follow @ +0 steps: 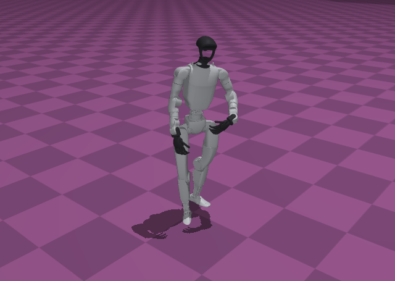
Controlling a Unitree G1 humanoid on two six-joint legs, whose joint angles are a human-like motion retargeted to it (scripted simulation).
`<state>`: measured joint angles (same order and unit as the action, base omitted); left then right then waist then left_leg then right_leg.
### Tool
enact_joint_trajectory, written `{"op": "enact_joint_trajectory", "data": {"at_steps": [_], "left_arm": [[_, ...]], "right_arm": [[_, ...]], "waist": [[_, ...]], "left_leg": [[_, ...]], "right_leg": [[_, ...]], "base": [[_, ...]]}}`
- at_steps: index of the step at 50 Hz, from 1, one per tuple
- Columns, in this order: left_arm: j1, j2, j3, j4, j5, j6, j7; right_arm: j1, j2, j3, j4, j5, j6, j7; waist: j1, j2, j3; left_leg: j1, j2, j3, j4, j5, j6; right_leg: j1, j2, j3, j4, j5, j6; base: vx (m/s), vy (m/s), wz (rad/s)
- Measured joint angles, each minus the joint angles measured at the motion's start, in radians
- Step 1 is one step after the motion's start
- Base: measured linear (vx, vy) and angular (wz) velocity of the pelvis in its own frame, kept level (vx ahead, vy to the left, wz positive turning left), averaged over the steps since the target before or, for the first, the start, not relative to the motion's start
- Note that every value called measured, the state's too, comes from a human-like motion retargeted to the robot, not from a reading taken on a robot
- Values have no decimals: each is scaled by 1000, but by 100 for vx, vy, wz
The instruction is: Walk
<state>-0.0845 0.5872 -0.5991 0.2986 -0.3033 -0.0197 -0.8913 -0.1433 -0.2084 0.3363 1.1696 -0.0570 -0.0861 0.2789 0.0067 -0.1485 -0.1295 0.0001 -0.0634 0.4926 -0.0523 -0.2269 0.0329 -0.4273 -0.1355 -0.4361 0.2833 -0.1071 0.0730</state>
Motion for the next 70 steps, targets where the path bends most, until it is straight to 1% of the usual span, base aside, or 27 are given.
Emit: {"op": "enact_joint_trajectory", "data": {"at_steps": [8, 22, 30, 45, 60, 70], "left_arm": [[-8, 16, -5, -47, -12, -7, -16], [21, 77, 31, -217, -55, -38, 17], [47, 113, 41, -260, -20, -55, 14], [69, 90, 76, -250, 55, -85, 49], [62, 54, 73, -204, 100, -103, 79], [49, 53, 51, -189, 98, -102, 57]], "right_arm": [[-15, 0, 26, 20, -18, -5, 38], [-46, -10, 62, 32, -74, -15, 65], [-52, -15, 68, 10, -122, -34, 57], [-39, -11, 21, -27, -176, -44, 29], [-32, -14, 5, -19, -199, -38, 25], [-38, -14, -5, -7, -180, -29, 32]], "waist": [[-3, -24, -25], [-1, -43, -23], [-14, -53, -22], [-24, -67, -25], [-20, -52, -40], [-24, -37, -49]], "left_leg": [[-30, -24, -7, -3, 11, 7], [-26, -40, -8, -5, 16, 10], [-22, -51, 0, -6, 17, 12], [-18, -76, 18, -9, 22, 24], [-26, -76, 35, -10, 30, 23], [-33, -72, 52, -10, 35, 20]], "right_leg": [[-60, -40, 6, 68, -15, -3], [-80, -71, 3, 120, 2, 9], [-102, -94, 5, 174, 4, 14], [-123, -127, 6, 213, 18, 25], [-107, -110, -3, 146, 57, 40], [-96, -92, -2, 99, 91, 52]], "base": [[0, 0, 0], [0, 0, 0], [0, 0, 0], [0, 0, 0], [0, 0, 0], [0, 0, 0]]}}
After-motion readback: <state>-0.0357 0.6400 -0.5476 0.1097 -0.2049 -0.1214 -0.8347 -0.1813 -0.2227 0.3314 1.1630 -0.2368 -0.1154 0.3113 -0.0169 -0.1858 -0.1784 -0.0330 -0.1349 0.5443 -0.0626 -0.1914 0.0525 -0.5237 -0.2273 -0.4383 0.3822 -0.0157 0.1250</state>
